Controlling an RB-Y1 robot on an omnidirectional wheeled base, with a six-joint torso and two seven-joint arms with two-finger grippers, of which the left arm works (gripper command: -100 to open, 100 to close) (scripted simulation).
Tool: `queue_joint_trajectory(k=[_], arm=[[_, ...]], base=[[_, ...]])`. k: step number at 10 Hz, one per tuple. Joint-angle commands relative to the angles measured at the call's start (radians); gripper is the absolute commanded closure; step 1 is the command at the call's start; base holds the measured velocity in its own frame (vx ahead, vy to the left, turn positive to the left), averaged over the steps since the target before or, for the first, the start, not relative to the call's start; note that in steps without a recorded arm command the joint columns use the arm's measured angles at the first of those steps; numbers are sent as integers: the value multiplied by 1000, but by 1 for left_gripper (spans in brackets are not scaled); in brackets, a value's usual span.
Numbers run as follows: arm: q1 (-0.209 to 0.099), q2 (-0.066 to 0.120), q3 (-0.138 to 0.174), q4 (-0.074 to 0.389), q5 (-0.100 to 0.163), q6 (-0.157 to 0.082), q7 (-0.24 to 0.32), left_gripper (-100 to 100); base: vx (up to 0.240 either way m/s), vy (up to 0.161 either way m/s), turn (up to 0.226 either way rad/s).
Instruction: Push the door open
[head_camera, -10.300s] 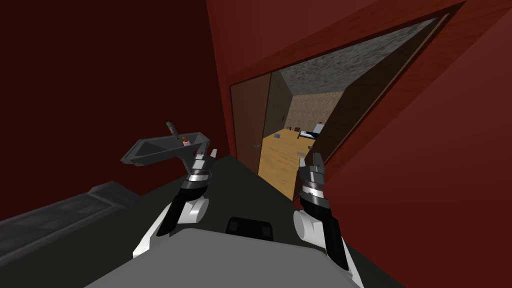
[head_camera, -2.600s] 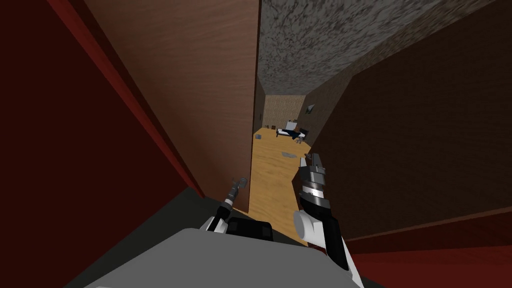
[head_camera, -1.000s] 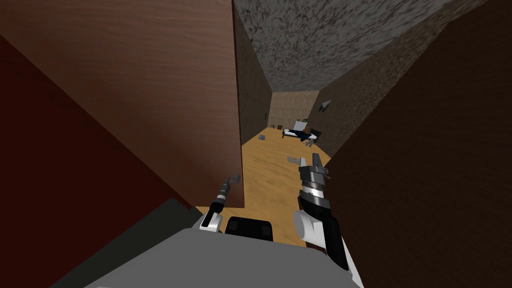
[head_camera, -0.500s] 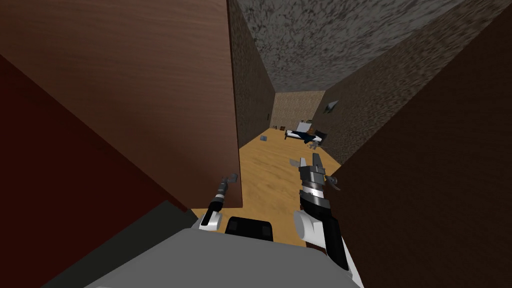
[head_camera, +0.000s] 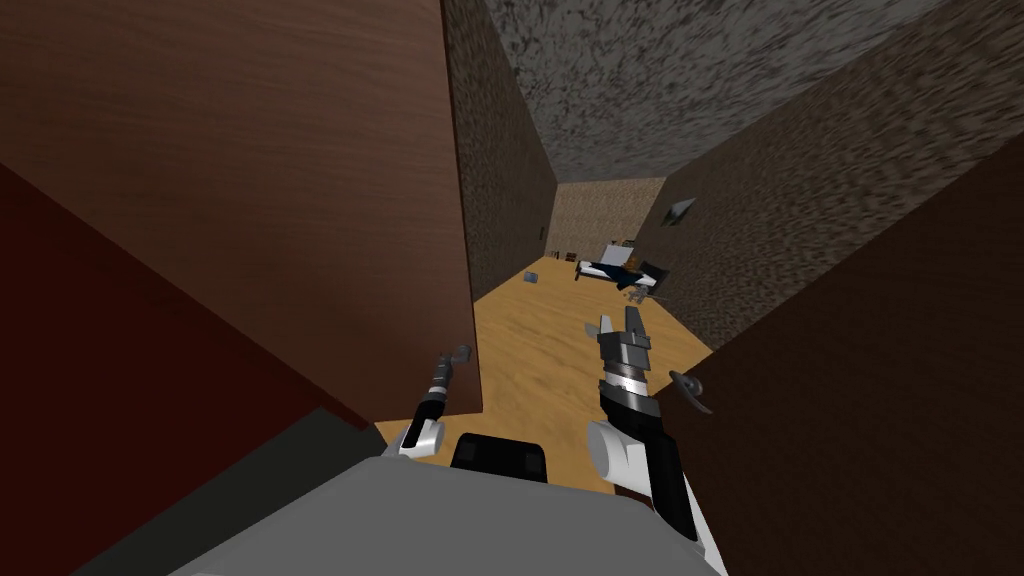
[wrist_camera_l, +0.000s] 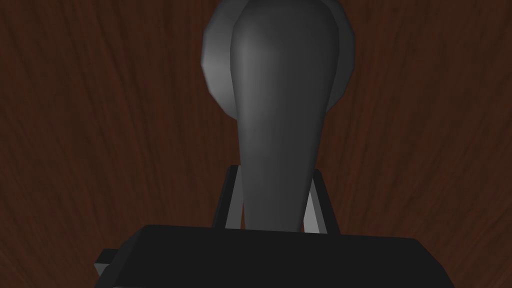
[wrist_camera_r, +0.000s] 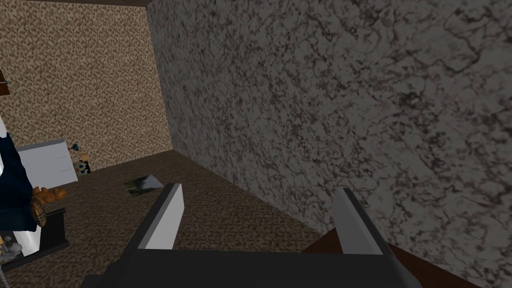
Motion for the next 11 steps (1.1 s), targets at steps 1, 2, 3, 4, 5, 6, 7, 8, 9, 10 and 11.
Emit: queue_joint_trajectory(k=[1, 2, 3, 4, 5, 6, 7, 8, 9, 10, 11], arm=[[-1, 9, 13, 1, 7, 0, -4, 100], [-1, 12, 21, 1, 11, -1, -7, 100], [-1, 15, 30, 2, 15, -1, -10, 100], [-2, 17, 40, 2, 20, -1, -13, 100], [-2, 18, 50, 3, 26, -2, -16, 100], [-3, 18, 61, 4, 31, -2, -20, 100], [-3, 16, 72, 4, 37, -3, -23, 100], [-4, 13, 82, 5, 42, -3, -26, 100], [-4, 9, 91, 5, 47, -3, -30, 100], [-5, 5, 100, 6, 52, -3, -32, 100], [-5, -2, 110, 7, 57, -4, -36, 100]], base=[[101, -28, 34], [173, -49, 49], [213, -48, 53], [190, -48, 51], [199, -79, 52], [213, -74, 69], [183, -57, 70], [173, -55, 52], [209, -57, 59], [188, -58, 65], [188, -38, 59]])
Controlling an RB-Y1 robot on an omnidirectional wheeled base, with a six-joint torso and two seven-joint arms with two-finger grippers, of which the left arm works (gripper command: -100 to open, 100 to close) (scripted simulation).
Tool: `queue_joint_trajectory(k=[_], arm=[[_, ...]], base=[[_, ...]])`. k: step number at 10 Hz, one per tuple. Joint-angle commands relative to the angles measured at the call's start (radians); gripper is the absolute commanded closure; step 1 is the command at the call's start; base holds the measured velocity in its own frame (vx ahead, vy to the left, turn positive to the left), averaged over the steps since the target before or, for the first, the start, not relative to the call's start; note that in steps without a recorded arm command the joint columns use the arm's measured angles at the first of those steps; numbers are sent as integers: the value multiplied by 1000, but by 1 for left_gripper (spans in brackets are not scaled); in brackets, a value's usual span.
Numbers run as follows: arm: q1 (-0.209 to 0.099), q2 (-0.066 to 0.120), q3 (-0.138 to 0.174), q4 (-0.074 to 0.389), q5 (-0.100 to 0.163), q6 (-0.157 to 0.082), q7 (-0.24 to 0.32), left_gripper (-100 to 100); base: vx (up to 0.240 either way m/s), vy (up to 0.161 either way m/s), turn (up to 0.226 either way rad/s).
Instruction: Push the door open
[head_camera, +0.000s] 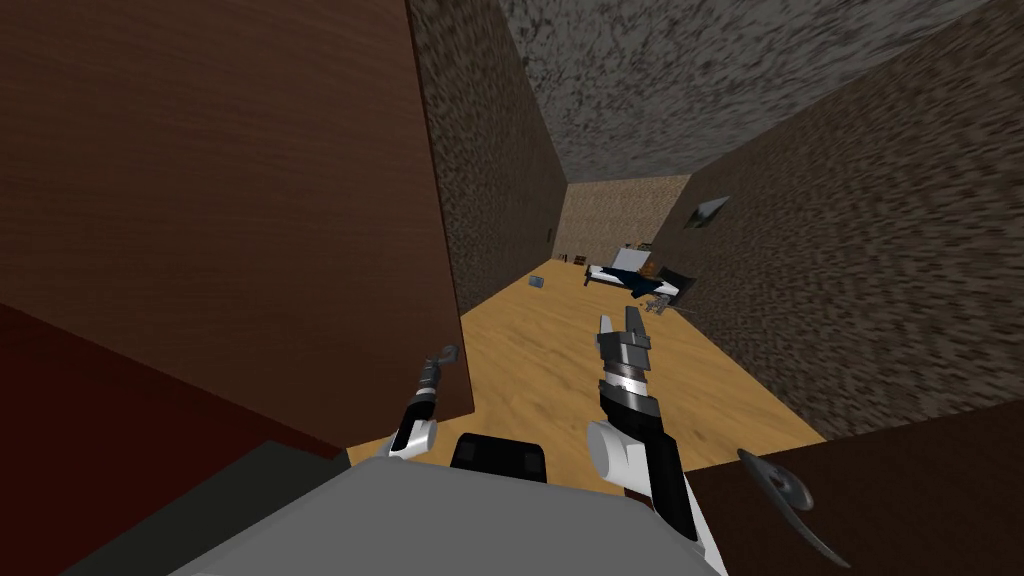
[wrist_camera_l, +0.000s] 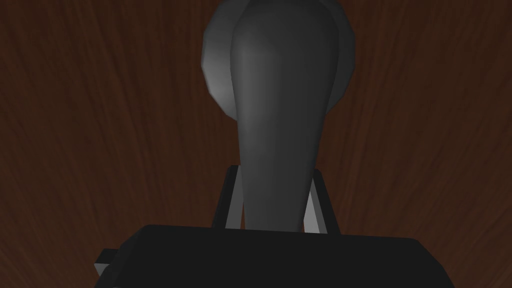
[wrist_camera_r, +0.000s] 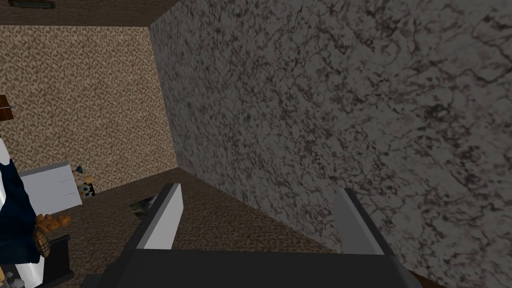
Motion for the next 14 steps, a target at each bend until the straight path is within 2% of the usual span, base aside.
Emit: queue_joint_trajectory(k=[1, 2, 3, 5, 7, 10, 13, 14], arm=[[-7, -12, 7, -1, 5, -4, -3, 100], [0, -4, 9, 1, 4, -3, -2, 100], [0, 6, 26, 0, 14, -5, -7, 100], [0, 10, 39, -1, 21, -6, -11, 100], [1, 13, 66, -2, 36, -7, -20, 100], [2, 8, 98, -3, 54, -8, -32, 100], [3, -7, 125, -3, 70, -9, -41, 100], [10, -1, 126, -2, 69, -6, -41, 100]], base=[[167, -34, 46], [66, -6, 35], [118, 1, 39], [194, -29, 45], [208, -37, 58], [210, -24, 52], [206, -28, 61], [87, 8, 38]])
